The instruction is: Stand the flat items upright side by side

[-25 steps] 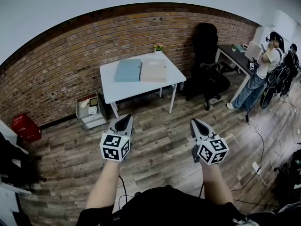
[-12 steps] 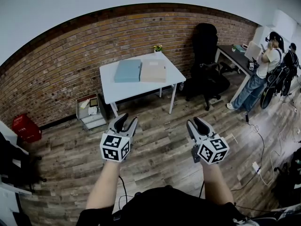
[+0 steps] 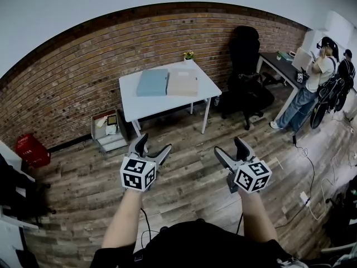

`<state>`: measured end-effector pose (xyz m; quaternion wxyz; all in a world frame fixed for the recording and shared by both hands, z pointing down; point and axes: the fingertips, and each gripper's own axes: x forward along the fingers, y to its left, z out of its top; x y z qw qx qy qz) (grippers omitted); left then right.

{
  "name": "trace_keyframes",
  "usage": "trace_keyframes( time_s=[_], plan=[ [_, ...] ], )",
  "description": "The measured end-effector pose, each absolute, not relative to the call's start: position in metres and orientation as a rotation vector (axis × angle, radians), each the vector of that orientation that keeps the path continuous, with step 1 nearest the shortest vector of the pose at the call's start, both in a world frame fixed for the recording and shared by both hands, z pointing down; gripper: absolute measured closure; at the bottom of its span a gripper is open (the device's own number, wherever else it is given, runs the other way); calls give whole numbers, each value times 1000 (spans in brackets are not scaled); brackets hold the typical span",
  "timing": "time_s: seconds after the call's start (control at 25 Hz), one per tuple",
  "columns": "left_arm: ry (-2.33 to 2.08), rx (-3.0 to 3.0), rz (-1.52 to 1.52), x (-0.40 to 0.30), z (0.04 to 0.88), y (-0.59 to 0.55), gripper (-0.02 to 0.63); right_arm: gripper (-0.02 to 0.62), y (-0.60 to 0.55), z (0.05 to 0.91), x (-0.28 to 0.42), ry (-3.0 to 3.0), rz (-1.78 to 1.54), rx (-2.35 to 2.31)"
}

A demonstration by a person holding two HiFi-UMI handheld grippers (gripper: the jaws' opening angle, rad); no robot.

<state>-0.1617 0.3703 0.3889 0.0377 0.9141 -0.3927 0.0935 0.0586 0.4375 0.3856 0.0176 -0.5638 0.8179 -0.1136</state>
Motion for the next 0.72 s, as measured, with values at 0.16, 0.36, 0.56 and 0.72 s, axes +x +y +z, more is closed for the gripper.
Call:
trace_keyframes(
  time_s=[0.16, 0.36, 0.56, 0.72],
  plan=[
    [-1205, 2793, 305, -158, 393, 371, 144, 117, 438, 389, 53, 2578, -357, -1717],
    [-1214, 2766, 329, -154, 398, 370, 118, 49, 438, 394, 53, 2584, -412, -1682],
    [-1210, 2763, 339, -142, 399, 369, 110, 31, 440, 399, 65, 2582, -462, -1656],
    [-1209, 2761, 338, -118, 400, 371, 109, 28, 446, 402, 89, 2565, -492, -1646]
  ],
)
